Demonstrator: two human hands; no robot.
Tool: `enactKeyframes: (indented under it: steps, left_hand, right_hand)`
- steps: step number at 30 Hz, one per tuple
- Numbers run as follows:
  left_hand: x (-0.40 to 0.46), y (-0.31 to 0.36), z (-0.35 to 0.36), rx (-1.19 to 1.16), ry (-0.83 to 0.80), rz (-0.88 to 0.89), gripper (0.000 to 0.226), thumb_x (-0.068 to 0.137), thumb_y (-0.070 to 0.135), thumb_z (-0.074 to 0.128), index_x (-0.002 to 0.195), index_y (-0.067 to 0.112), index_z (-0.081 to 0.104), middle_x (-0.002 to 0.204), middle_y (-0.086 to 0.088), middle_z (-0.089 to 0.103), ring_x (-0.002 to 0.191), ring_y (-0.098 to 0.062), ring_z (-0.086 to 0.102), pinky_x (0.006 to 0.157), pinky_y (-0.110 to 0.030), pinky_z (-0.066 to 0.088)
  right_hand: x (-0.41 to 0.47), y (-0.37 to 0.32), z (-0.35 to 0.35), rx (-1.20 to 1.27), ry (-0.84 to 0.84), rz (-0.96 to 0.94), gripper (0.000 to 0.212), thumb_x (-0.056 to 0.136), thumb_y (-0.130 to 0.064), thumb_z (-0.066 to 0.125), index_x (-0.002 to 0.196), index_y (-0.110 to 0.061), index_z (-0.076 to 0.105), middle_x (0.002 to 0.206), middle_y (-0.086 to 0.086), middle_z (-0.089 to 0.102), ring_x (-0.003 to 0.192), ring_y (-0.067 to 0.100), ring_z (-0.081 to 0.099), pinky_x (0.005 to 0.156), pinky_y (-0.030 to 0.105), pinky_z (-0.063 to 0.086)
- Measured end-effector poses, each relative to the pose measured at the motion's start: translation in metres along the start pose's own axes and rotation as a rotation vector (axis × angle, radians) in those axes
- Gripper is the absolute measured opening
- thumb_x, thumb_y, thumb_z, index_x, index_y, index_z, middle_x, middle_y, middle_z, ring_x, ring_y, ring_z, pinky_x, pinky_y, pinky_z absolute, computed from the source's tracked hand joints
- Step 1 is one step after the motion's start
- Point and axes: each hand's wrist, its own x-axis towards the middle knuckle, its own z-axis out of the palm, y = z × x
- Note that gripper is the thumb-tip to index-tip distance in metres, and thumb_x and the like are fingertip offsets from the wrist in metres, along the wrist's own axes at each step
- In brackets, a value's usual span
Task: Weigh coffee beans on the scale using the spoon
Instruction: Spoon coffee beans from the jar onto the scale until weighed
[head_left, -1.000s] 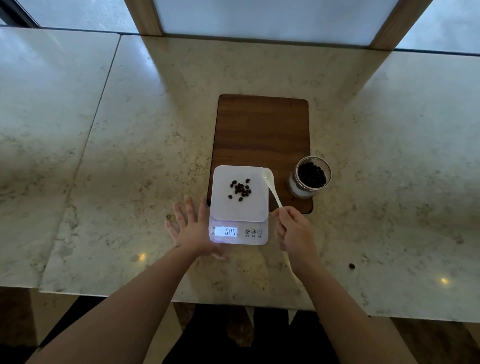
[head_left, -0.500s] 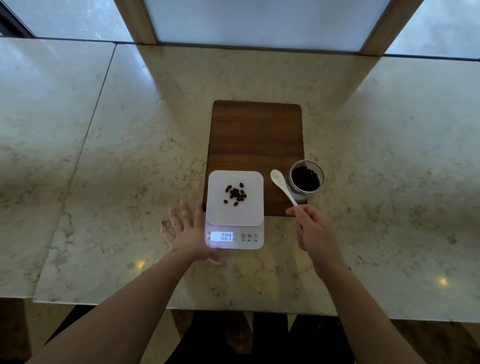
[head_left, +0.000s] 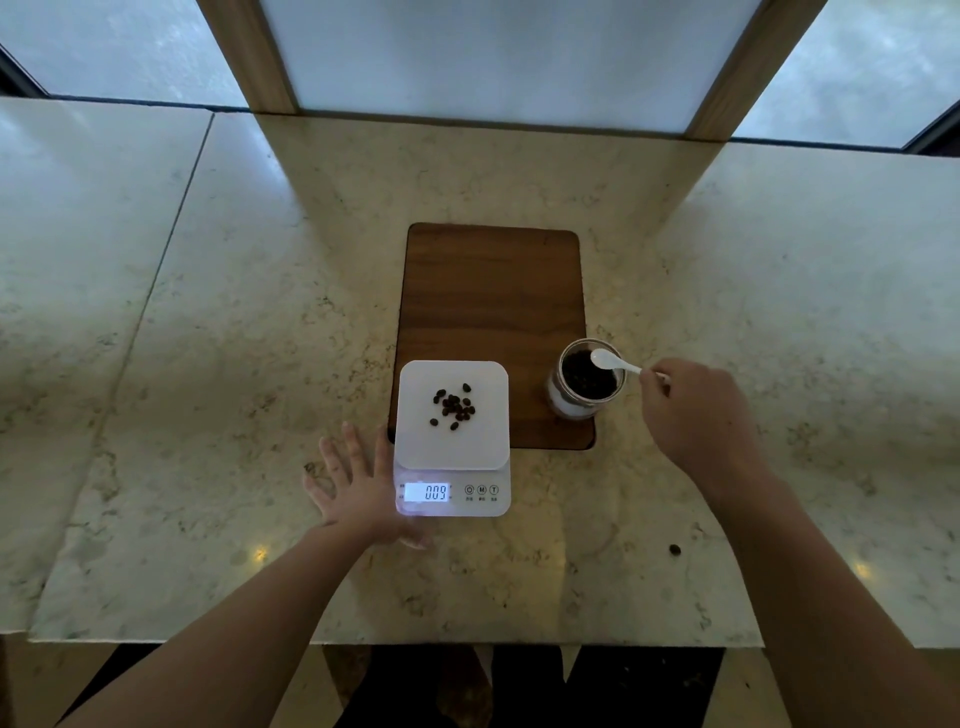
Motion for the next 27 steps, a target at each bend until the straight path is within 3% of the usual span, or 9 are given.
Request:
enactKeyframes:
  steps: [6, 10, 13, 18, 20, 22, 24, 27]
  left_hand:
    - [-0.004, 0.0, -0.002, -0.007, 0.004, 0.028, 0.167, 0.041, 0.078, 0.082, 0.123, 0.032, -0.056, 0.134, -0.015, -0.062, 0.122, -0.044, -0.055, 0.102, -0.074, -0.02]
    - [-0.005, 0.001, -0.002, -0.006, 0.005, 0.035, 0.167, 0.041, 0.077, 0.082, 0.126, 0.032, -0.054, 0.137, -0.015, -0.06, 0.124, -0.044, -0.054, 0.105, -0.075, -0.017]
    - [-0.004, 0.0, -0.001, -0.002, 0.002, 0.03, 0.167, 0.041, 0.078, 0.081, 0.124, 0.032, -0.056, 0.135, -0.015, -0.061, 0.123, -0.044, -0.054, 0.105, -0.075, -0.017]
    - [-0.001, 0.0, 0.001, -0.026, -0.004, 0.035, 0.167, 0.04, 0.078, 0.081, 0.131, 0.034, -0.051, 0.13, -0.011, -0.065, 0.121, -0.042, -0.057, 0.104, -0.073, -0.02]
    - [-0.002, 0.001, 0.0, -0.029, -0.018, 0.033, 0.166, 0.039, 0.079, 0.081, 0.13, 0.035, -0.051, 0.126, -0.01, -0.066, 0.119, -0.041, -0.058, 0.103, -0.072, -0.021]
    - [-0.003, 0.001, -0.002, -0.025, -0.026, 0.019, 0.166, 0.038, 0.08, 0.08, 0.127, 0.035, -0.052, 0.128, -0.01, -0.064, 0.12, -0.042, -0.056, 0.104, -0.073, -0.018]
    - [-0.003, 0.0, -0.003, -0.027, -0.027, 0.013, 0.165, 0.037, 0.082, 0.078, 0.126, 0.035, -0.052, 0.128, -0.009, -0.063, 0.122, -0.042, -0.055, 0.104, -0.073, -0.017]
    - [-0.003, 0.001, -0.003, -0.035, -0.027, 0.028, 0.165, 0.037, 0.082, 0.079, 0.124, 0.036, -0.053, 0.127, -0.009, -0.065, 0.12, -0.042, -0.056, 0.104, -0.072, -0.019]
  right_hand:
    - [0.012, -0.008, 0.001, -0.122, 0.02, -0.075, 0.036, 0.097, -0.016, 0.051, 0.061, -0.013, 0.048, 0.053, 0.008, 0.046, 0.05, 0.03, 0.049, 0.048, 0.034, 0.038]
    - [0.015, -0.007, 0.011, -0.143, 0.031, -0.105, 0.034, 0.097, -0.015, 0.053, 0.064, -0.013, 0.052, 0.049, -0.001, 0.038, 0.043, 0.017, 0.038, 0.044, 0.027, 0.023]
    - [0.017, -0.007, 0.019, -0.152, 0.01, -0.113, 0.029, 0.098, -0.015, 0.054, 0.072, -0.007, 0.066, 0.05, -0.004, 0.035, 0.042, 0.008, 0.033, 0.042, 0.024, 0.018]
    - [0.018, -0.005, 0.03, -0.148, -0.07, -0.091, 0.03, 0.095, -0.012, 0.052, 0.067, -0.008, 0.061, 0.055, 0.004, 0.044, 0.046, 0.019, 0.039, 0.043, 0.027, 0.021]
    - [0.02, 0.002, 0.032, -0.09, -0.063, -0.068, 0.032, 0.092, -0.009, 0.052, 0.06, -0.005, 0.054, 0.054, 0.008, 0.052, 0.049, 0.025, 0.047, 0.044, 0.031, 0.029]
    - [0.023, 0.009, 0.032, 0.003, -0.08, -0.006, 0.031, 0.09, -0.009, 0.052, 0.062, 0.0, 0.062, 0.057, 0.013, 0.064, 0.054, 0.031, 0.061, 0.05, 0.038, 0.049]
    - [0.026, 0.012, 0.031, 0.141, -0.105, 0.087, 0.028, 0.089, -0.011, 0.054, 0.069, 0.002, 0.069, 0.06, 0.017, 0.069, 0.06, 0.035, 0.069, 0.059, 0.047, 0.058]
    - [0.029, 0.016, 0.031, 0.323, -0.118, 0.203, 0.027, 0.087, -0.009, 0.056, 0.068, -0.003, 0.074, 0.055, 0.007, 0.072, 0.054, 0.023, 0.071, 0.057, 0.041, 0.062]
